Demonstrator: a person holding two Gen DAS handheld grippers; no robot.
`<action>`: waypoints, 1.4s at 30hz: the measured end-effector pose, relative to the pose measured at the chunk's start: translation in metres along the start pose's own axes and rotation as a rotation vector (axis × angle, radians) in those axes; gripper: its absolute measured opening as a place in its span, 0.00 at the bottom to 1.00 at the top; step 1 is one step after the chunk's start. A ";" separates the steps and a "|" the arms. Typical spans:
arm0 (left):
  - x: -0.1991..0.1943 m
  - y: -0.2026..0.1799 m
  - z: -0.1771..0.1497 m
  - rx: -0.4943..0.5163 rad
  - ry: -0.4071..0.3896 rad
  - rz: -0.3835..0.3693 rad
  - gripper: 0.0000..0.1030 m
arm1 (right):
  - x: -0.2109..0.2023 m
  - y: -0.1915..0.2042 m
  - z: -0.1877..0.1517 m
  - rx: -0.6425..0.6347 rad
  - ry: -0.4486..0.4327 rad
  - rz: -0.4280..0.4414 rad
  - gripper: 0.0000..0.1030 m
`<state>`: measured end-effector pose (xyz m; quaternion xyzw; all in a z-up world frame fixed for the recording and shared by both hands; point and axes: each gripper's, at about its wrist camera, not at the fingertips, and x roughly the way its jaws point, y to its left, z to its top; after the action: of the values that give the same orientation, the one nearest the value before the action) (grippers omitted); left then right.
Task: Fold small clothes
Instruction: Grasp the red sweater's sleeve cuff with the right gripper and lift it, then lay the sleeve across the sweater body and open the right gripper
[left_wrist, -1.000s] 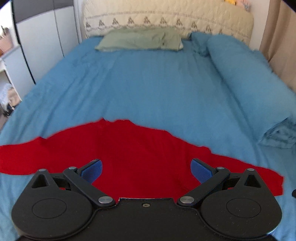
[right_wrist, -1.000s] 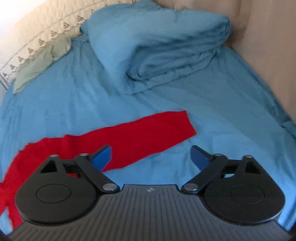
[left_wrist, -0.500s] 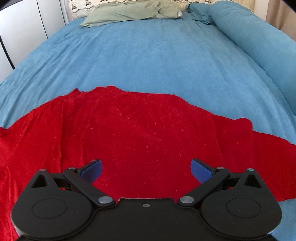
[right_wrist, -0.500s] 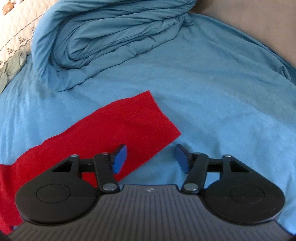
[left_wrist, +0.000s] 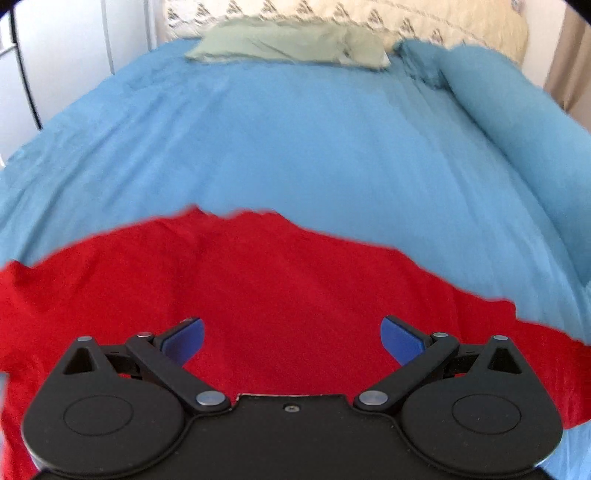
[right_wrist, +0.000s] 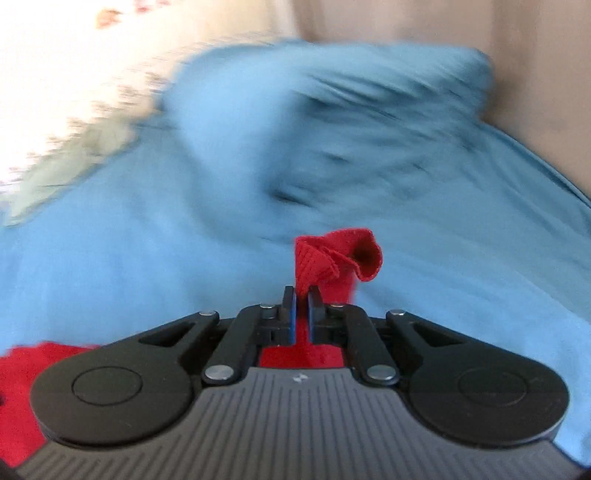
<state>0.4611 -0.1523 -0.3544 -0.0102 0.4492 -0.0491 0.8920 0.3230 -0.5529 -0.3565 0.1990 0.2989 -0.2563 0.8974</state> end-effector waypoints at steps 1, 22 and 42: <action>-0.009 0.011 0.005 -0.007 -0.018 0.011 1.00 | -0.006 0.022 0.005 -0.012 -0.013 0.050 0.21; -0.085 0.276 -0.043 -0.192 -0.114 0.233 1.00 | -0.036 0.452 -0.197 -0.445 0.227 0.723 0.20; -0.017 0.248 -0.016 -0.108 -0.008 -0.100 0.93 | -0.064 0.406 -0.252 -0.714 0.212 0.705 0.64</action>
<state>0.4576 0.0969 -0.3662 -0.0811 0.4466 -0.0691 0.8883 0.4044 -0.0822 -0.4195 -0.0062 0.3720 0.2016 0.9061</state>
